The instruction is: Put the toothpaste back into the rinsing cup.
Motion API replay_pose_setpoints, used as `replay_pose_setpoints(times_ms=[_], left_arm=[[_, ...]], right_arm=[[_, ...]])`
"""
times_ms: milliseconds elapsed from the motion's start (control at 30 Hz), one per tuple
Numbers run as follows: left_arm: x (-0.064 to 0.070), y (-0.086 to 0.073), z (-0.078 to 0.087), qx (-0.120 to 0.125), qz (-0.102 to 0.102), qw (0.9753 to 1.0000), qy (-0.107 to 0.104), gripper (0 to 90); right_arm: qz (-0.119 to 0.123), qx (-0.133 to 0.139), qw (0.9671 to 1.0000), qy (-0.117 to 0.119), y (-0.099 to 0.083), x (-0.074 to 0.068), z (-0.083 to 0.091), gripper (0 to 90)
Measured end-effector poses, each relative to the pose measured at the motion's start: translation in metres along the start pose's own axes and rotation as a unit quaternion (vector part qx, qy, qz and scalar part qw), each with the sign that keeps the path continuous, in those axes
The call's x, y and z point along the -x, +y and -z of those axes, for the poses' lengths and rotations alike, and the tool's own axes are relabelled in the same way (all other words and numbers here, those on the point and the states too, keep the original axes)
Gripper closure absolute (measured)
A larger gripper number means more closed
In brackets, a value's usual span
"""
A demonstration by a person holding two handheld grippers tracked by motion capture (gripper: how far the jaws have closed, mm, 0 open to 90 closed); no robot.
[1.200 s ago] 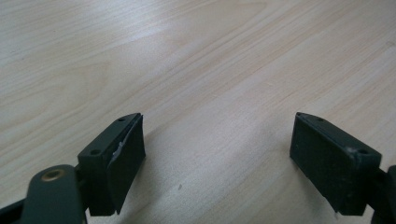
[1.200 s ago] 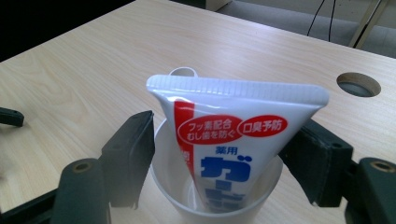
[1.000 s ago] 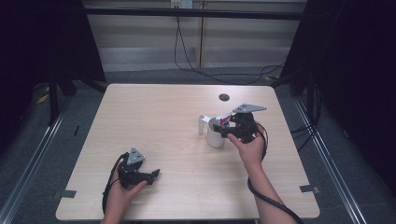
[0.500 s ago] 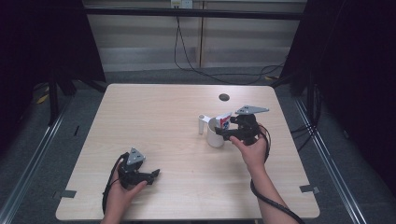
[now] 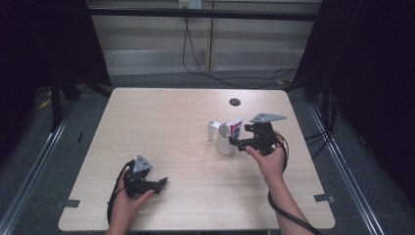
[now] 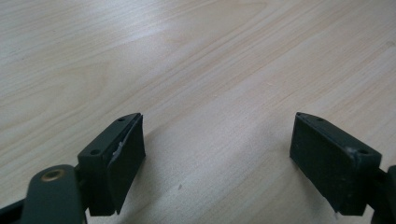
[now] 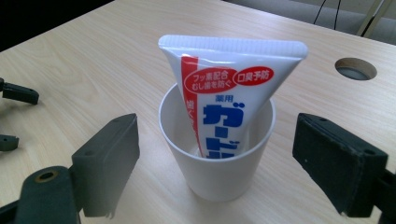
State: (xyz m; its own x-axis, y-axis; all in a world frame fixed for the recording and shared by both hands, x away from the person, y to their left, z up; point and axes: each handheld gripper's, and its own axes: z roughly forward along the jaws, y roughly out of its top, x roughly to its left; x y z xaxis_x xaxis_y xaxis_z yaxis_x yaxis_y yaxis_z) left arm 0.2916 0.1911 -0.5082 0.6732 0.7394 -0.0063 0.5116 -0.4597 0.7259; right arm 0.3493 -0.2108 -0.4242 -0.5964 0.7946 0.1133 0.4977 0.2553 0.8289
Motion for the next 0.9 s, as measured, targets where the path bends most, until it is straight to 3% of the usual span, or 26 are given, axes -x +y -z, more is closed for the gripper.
replay_pose_setpoints(times_ms=[900], left_arm=[[0.000, 0.000, 0.000, 0.000, 0.000, 1.0000, 0.000, 17.7]], right_arm=[[0.026, -0.022, 0.9993, 0.017, -0.020, -0.003, 0.020, 14.1]])
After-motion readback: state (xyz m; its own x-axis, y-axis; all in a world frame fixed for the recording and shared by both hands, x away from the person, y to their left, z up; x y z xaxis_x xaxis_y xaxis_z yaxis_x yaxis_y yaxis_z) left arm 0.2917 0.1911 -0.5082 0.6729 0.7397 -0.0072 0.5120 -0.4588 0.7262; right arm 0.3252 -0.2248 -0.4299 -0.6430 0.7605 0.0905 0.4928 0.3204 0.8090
